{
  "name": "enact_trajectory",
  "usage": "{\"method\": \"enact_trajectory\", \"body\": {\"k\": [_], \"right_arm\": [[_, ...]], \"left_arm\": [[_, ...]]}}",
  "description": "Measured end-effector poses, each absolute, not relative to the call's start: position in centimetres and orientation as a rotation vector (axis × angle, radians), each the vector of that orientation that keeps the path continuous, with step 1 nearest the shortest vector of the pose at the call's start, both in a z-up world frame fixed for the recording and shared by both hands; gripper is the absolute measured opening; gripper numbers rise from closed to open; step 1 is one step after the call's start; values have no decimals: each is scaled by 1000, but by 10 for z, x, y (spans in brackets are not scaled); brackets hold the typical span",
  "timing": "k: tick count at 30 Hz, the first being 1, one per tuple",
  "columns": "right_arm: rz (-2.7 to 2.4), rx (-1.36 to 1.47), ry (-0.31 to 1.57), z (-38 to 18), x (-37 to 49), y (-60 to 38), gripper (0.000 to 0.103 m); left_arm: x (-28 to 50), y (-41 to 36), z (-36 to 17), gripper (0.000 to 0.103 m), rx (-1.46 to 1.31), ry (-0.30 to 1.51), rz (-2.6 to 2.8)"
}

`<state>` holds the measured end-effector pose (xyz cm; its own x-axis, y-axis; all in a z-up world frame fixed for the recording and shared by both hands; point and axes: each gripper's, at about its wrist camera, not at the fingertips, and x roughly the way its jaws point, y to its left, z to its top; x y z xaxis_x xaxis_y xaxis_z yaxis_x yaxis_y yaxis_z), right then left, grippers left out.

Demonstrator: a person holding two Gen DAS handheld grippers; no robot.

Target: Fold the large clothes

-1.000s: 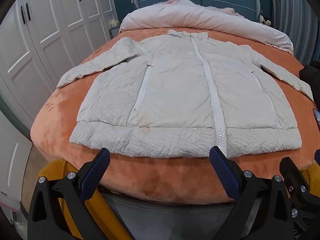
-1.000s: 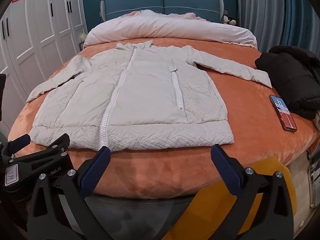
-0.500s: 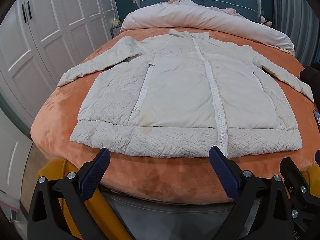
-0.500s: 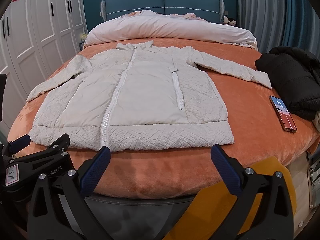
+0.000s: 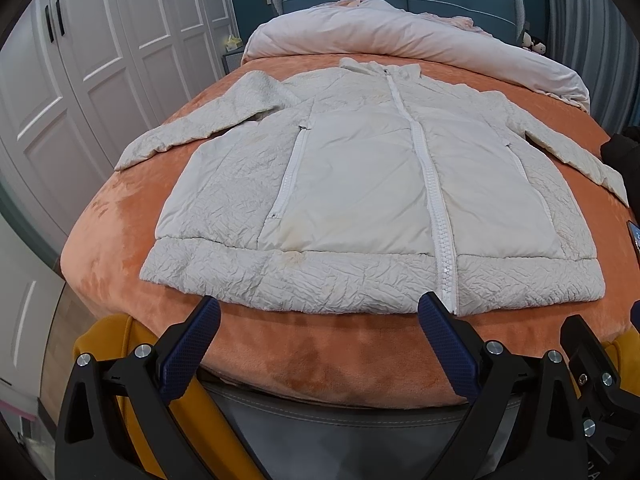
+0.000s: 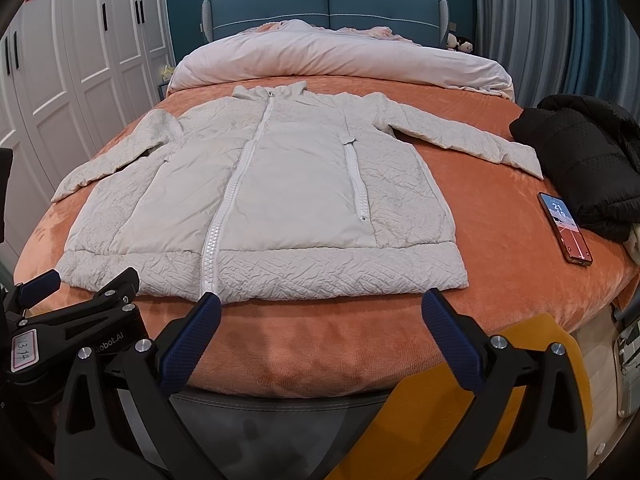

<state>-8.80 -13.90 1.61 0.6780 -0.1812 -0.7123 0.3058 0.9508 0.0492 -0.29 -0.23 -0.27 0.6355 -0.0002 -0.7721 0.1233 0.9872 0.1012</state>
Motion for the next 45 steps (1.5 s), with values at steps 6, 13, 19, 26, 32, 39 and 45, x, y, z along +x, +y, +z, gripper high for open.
{"method": "enact_trajectory", "body": {"k": [6, 13, 19, 26, 32, 39, 45], "right_arm": [[-276, 168, 780, 16, -88, -139, 98], [-275, 167, 780, 15, -88, -138, 98], [-277, 165, 779, 15, -88, -137, 98], [-275, 165, 780, 15, -88, -139, 98], [-276, 166, 781, 15, -87, -138, 98], [-277, 164, 781, 14, -87, -138, 98], [-277, 164, 781, 14, -87, -138, 98]], "left_arm": [[-3, -2, -3, 96, 149, 879, -71], [-2, -1, -4, 96, 148, 880, -71], [-2, -1, -4, 96, 148, 880, -71], [-2, 0, -4, 96, 146, 882, -70], [-2, 1, -5, 95, 147, 882, -70], [-3, 2, -6, 95, 146, 882, -69], [-2, 1, -5, 95, 146, 882, -69]]}}
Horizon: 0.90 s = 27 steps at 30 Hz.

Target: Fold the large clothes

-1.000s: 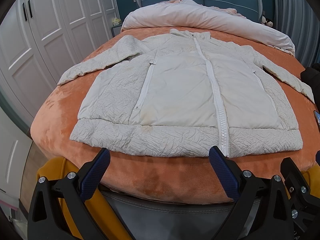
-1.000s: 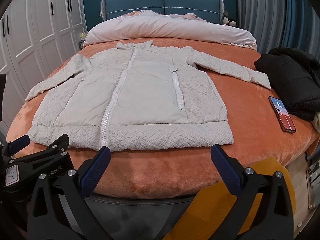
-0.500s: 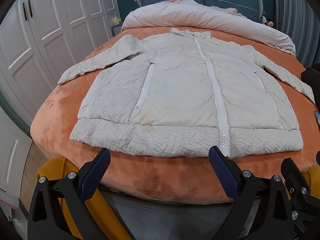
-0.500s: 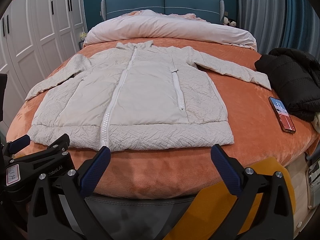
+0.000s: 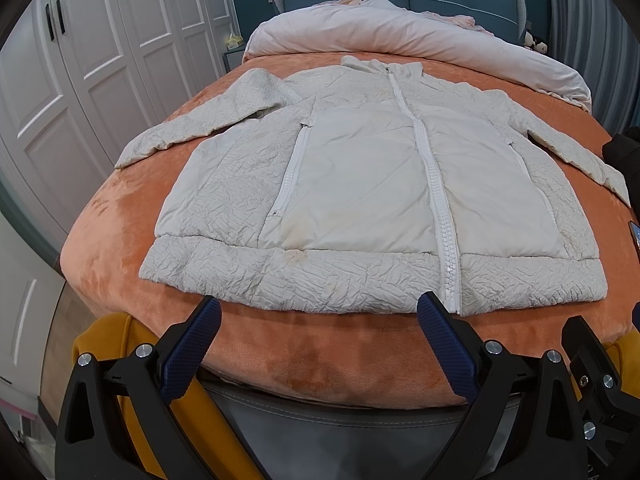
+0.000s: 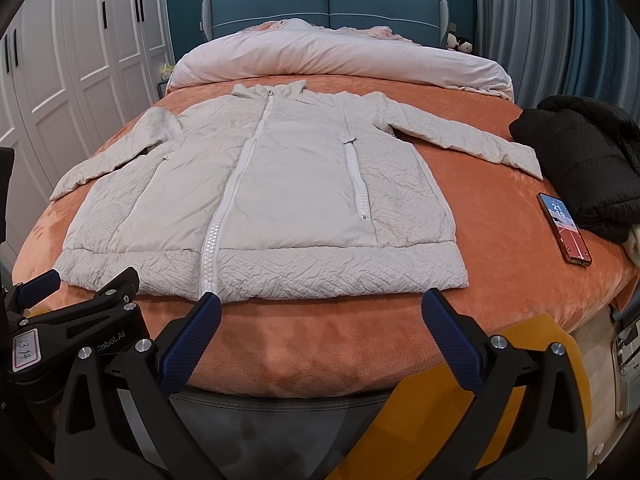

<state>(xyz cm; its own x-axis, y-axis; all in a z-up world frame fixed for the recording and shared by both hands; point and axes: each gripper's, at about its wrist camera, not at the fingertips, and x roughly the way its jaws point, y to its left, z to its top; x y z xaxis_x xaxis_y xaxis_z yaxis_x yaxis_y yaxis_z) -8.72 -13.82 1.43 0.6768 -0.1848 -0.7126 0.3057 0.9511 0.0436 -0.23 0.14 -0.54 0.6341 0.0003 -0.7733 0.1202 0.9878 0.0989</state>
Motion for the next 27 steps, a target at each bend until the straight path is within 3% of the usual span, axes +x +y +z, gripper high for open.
{"method": "enact_trajectory", "body": {"k": [18, 27], "right_arm": [[-261, 178, 792, 6, -85, -143, 98], [-340, 366, 747, 11, -40, -264, 98]], "left_arm": [[2, 3, -13, 96, 144, 890, -76], [67, 3, 6, 97, 121, 849, -44]]}}
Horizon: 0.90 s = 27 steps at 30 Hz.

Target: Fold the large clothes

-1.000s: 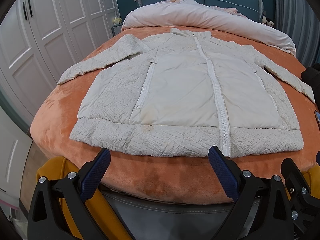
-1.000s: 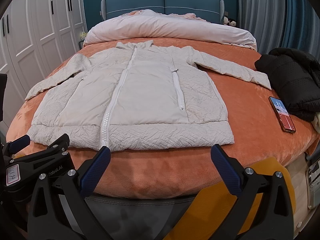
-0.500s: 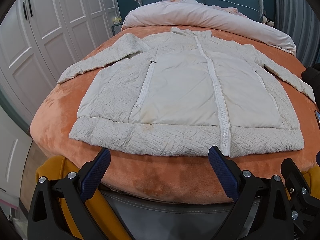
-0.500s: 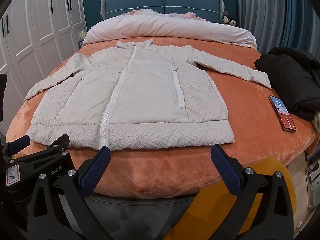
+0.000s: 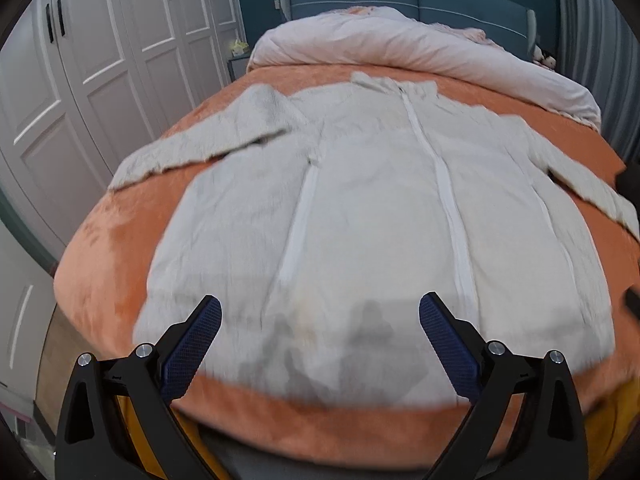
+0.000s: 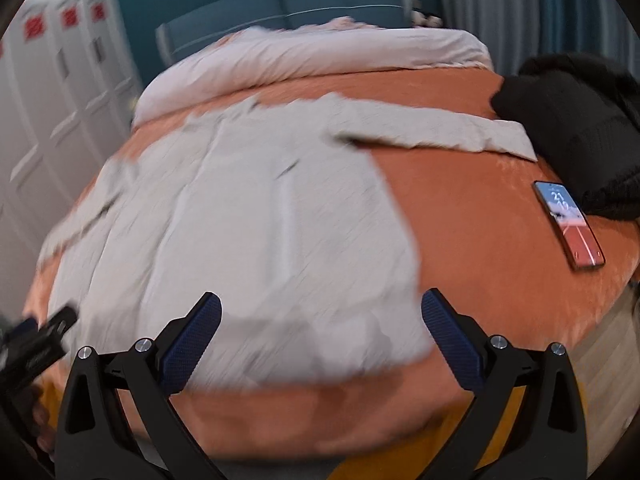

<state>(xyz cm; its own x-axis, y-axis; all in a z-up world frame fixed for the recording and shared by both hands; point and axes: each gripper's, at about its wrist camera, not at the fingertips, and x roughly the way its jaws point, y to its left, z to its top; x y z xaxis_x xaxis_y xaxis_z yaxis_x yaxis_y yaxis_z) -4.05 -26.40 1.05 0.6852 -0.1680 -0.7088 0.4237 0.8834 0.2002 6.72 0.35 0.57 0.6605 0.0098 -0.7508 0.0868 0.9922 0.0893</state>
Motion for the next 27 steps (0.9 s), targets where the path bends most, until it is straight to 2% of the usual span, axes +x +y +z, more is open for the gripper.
{"method": "enact_trajectory", "body": {"k": [9, 14, 22, 24, 27], "right_arm": [[-538, 690, 706, -15, 44, -495, 98], [-696, 792, 682, -38, 69, -573, 98], [-799, 884, 678, -74, 97, -623, 96], [-794, 893, 653, -74, 103, -626, 80], [-742, 865, 656, -67, 124, -625, 31]], "left_arm": [[157, -5, 15, 97, 82, 855, 20], [195, -9, 7, 97, 87, 876, 49], [235, -9, -16, 97, 95, 926, 78], [241, -7, -21, 97, 96, 934, 82], [248, -6, -27, 97, 95, 942, 86]]}}
